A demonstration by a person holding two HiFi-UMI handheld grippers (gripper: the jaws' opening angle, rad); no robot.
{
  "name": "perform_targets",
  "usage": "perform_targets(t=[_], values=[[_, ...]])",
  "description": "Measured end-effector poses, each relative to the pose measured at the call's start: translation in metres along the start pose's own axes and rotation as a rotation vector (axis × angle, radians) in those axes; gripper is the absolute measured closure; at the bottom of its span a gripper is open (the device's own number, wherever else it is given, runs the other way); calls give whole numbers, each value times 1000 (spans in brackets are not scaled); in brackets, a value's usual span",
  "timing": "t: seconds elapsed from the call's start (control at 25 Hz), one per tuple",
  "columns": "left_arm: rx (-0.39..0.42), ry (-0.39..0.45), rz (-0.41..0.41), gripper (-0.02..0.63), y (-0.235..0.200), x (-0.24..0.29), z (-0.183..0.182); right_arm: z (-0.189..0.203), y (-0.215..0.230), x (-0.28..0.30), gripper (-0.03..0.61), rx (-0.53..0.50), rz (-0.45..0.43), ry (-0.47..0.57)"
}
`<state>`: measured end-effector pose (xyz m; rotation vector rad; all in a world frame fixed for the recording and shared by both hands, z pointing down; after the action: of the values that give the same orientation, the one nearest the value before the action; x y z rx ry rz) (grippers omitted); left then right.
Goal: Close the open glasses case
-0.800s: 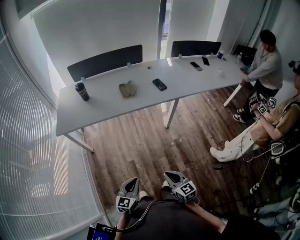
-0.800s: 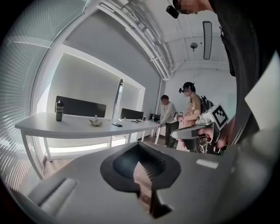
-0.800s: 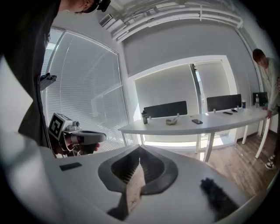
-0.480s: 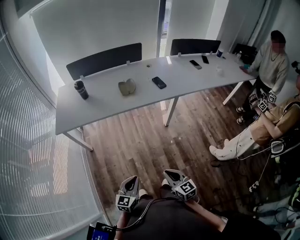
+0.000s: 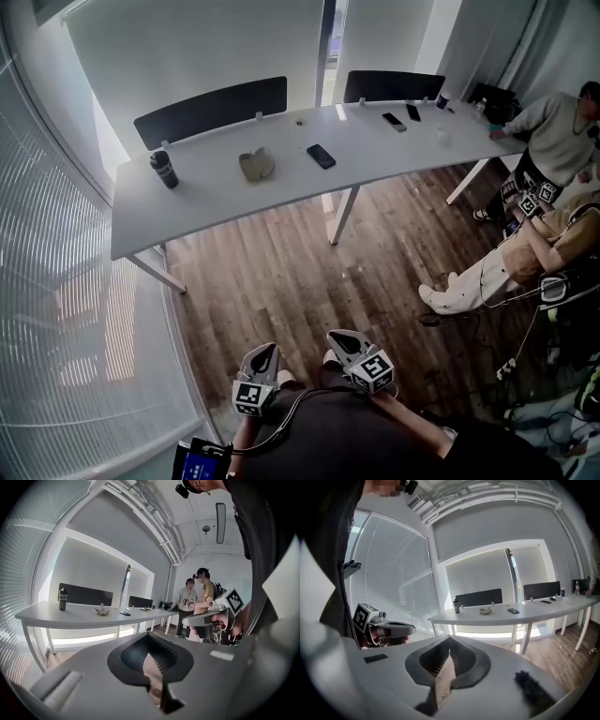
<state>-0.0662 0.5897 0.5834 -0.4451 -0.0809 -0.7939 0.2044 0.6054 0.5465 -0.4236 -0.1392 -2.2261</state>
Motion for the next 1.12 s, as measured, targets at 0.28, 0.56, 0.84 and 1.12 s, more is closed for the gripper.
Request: perform_targets(t=[0.28,0.56,0.84,1.12], values=[[-7,-29,-14,606,-18,-11,2,-6,-15,17,571,-15,-2,18],[-57,15,-9,606,-30,-26,-9,-31,-26,32,571,-10,-8,51],[-129,52,-28,606,-52,-40,-11,-51,-42,64,571,-86,-83,30],[-92,61,-2,606,-56,-24,-24,-55,-31,91,571,-56,-146,45]])
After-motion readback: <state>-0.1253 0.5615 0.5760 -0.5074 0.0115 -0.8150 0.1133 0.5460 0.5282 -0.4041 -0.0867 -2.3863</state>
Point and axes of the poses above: the fingertips, and each gripper's own axes: x forward along the fingers, y to its right, z out of its underside, the point moved 10 cm from there along -x, backward along the fingers, and after that the axes turned 13 degrees about -x, right-handed, at the moved point
